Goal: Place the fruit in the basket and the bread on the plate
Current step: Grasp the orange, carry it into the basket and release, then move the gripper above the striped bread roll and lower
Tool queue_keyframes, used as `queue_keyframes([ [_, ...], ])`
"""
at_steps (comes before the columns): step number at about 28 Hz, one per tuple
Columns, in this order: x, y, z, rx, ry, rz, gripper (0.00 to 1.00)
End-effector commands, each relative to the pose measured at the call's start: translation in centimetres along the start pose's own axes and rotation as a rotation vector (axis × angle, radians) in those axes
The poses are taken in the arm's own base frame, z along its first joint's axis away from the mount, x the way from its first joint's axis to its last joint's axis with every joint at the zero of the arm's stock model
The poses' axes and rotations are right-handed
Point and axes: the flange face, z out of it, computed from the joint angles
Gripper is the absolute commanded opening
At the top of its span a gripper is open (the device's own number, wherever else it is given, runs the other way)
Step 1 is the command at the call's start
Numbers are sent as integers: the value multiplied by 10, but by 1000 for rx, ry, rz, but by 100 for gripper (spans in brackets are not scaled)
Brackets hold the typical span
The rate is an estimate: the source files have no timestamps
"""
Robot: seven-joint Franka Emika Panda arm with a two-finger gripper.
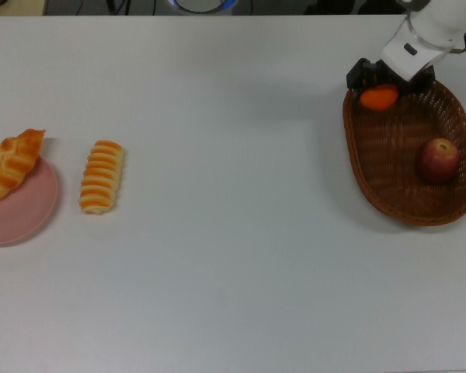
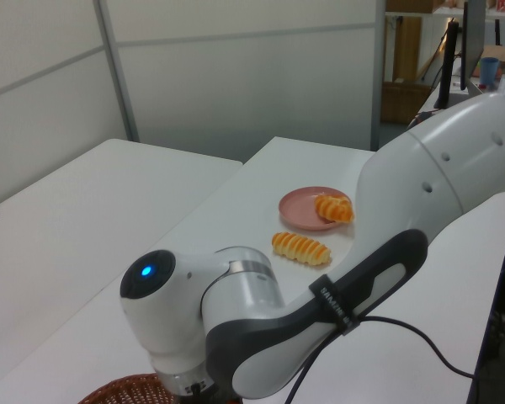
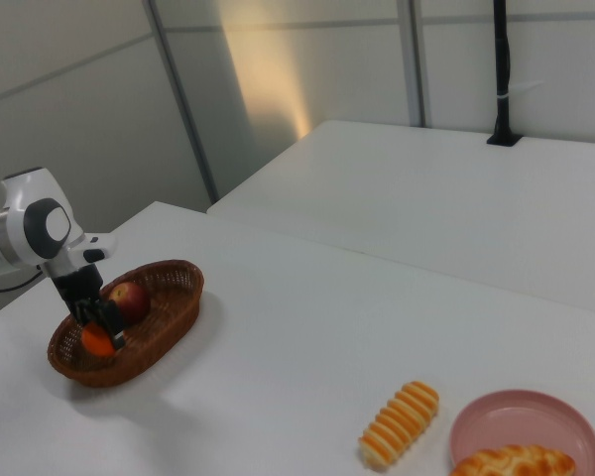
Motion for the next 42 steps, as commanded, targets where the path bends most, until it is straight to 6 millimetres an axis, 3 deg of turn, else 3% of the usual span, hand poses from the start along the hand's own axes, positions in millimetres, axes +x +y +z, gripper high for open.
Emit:
queue_keyframes([
  [1,3,-13,-9,-16,40,15,100],
  [10,-5,-21,-14,-25,52,21,100],
  [14,1,-8,-21,-22,54,50,100],
  [19,47,74,-35,-19,70,179,100],
  [20,63,109,-35,-20,67,199,100],
  [25,94,198,-27,-23,47,203,100],
  [26,104,236,-30,-19,51,207,100],
  [30,113,299,-30,-19,45,192,100],
  [31,115,330,-31,-18,48,193,100],
  [36,117,410,-25,-17,40,168,100],
  [42,115,484,-5,-6,70,209,100],
])
